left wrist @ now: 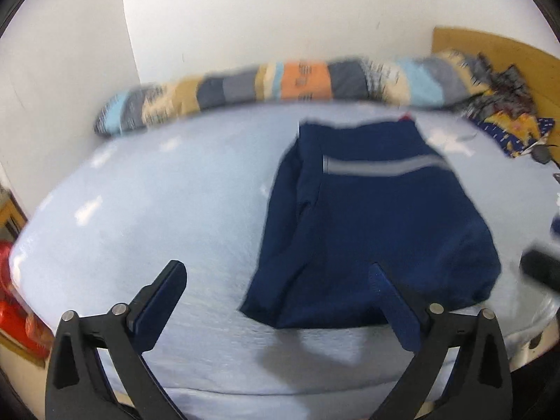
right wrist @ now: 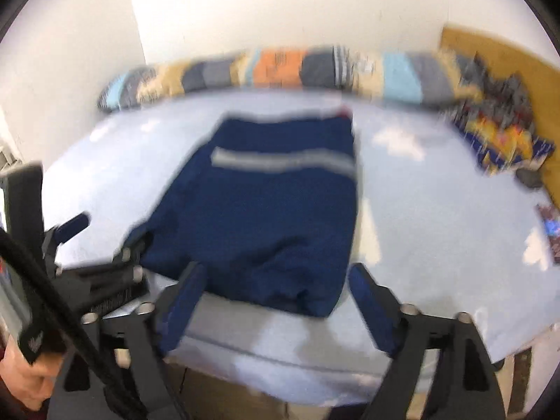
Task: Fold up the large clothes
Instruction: 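Open both tools and pull them back from the folded jacket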
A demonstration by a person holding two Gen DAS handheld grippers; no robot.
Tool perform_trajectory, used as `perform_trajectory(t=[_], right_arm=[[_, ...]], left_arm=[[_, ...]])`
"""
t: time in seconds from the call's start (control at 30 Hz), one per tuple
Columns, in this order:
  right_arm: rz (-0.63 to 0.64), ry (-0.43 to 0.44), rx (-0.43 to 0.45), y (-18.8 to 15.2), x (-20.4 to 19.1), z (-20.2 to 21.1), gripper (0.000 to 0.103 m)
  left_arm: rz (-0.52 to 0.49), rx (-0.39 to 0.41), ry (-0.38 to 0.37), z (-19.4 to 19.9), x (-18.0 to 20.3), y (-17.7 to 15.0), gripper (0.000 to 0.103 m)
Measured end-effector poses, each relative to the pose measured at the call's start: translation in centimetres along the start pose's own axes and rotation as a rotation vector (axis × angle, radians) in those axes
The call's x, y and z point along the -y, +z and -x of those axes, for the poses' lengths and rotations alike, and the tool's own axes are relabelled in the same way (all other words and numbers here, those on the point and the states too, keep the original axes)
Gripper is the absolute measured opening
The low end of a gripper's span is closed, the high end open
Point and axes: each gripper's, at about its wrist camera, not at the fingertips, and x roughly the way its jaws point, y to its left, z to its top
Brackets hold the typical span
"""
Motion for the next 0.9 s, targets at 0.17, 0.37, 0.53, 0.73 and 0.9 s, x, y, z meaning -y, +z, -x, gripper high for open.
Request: perform_trajectory(t=[0.17,0.37,0.53,0.73,0.9], right_arm=[[-0.023,-0.024,0.058,-1.2,-1.2,0.2,0.101],[0.029,-0.058,0.002,-1.4,-3.4,-2.0,0.101],[-0.048,-0.029,-0.127,-2.5,-2.5,-5.6,0.098],[-0.075,-0.044,-0.269,-3.3,-1.3,-9.0,0.091],[-0.061,-0.076,-0.169,-2.8,-0.9,-6.7,0.093]], left_arm=[[0.022,0.044,0.0,2.4,-1.6,-2.7,0.103],[0.055,-0.089,-0.052,-1.2,-1.5,-3.2,0.103],[0.047,-0.168,-0.113,-3.8,0.1,-3.5,0.103],[0.041,-0.229,-0.115,-6.4,0.9,-3.4,0.103],[0.029,-0.192,-0.111,-5.7,0.8,-3.1,0.103]])
